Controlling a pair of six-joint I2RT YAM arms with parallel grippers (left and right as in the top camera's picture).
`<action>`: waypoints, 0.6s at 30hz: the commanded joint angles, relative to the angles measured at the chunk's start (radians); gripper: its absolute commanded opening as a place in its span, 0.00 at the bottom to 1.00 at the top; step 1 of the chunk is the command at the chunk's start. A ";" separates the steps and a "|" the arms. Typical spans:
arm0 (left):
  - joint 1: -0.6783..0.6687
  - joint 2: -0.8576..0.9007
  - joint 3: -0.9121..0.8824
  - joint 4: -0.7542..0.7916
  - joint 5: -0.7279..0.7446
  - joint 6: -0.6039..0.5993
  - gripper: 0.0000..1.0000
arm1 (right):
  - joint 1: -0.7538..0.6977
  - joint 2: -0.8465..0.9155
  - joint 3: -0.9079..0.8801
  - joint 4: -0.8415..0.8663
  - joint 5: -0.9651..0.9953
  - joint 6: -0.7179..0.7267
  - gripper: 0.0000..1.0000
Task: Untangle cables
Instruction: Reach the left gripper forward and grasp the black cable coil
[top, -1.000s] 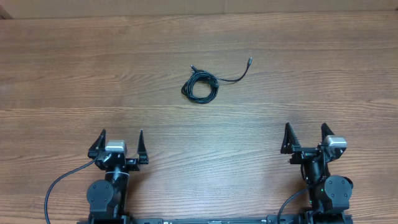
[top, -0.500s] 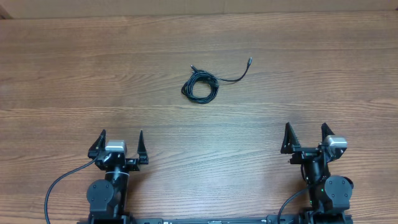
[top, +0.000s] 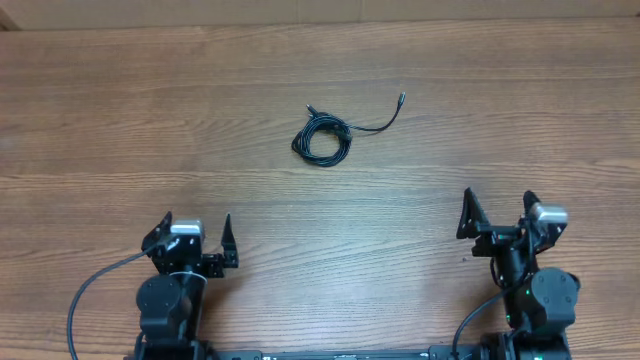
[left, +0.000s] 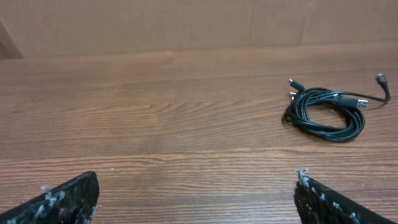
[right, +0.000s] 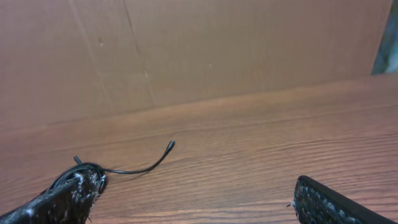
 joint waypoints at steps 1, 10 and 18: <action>-0.006 0.077 0.093 -0.010 -0.005 0.008 1.00 | -0.005 0.077 0.085 -0.023 0.017 0.002 1.00; -0.006 0.431 0.360 -0.203 0.075 -0.032 1.00 | -0.005 0.369 0.353 -0.244 0.003 0.002 1.00; -0.006 0.760 0.717 -0.549 0.122 -0.077 1.00 | -0.005 0.622 0.635 -0.521 -0.087 0.002 1.00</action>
